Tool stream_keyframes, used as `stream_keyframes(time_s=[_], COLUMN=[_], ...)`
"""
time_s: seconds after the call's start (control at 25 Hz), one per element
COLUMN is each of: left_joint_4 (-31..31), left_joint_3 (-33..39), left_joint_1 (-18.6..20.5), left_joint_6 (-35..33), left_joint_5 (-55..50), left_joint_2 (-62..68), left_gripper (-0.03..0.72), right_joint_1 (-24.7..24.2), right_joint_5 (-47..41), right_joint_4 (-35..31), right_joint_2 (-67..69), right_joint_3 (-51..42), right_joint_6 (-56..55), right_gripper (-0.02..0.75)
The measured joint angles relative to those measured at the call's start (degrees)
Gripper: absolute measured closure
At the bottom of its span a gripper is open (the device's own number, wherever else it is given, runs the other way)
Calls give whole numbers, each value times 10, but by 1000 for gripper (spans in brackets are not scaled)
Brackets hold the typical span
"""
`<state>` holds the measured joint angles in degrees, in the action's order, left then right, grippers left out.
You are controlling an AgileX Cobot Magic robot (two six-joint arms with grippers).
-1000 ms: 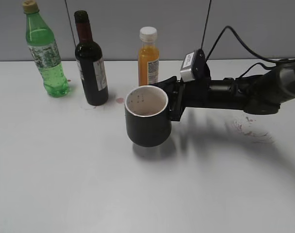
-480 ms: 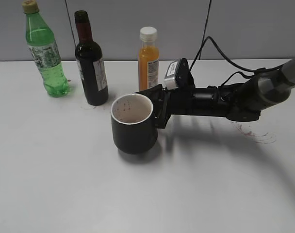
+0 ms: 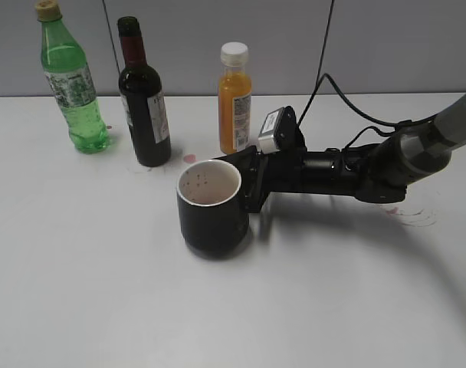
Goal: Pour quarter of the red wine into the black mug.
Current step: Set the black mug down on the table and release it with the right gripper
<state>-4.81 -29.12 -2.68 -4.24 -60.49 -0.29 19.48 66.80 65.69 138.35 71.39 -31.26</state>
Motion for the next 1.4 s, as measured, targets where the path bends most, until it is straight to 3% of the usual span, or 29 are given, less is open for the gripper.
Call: stream_keyframes(time_s=[0.52,0.6,0.72,0.84,1.4], left_joint_4=[0,0,0,0,0], left_joint_3=[0,0,0,0,0], left_joint_1=[0,0,0,0,0], left_joint_6=[0,0,0,0,0], left_joint_5=[0,0,0,0,0], left_joint_2=[0,0,0,0,0], left_gripper=[99,99,99,99,99], right_joint_1=[-1,-2,-7,-15,-85], right_joint_5=[1,11,18,22,25], right_joint_4=[-4,3,15,21,132], right_joint_2=[15,15,15,15,-18], right_joint_3=[1,1,2,4,4], right_joint_6=[5,3,0,-1,-30], right_gripper=[641,590,438,379,377])
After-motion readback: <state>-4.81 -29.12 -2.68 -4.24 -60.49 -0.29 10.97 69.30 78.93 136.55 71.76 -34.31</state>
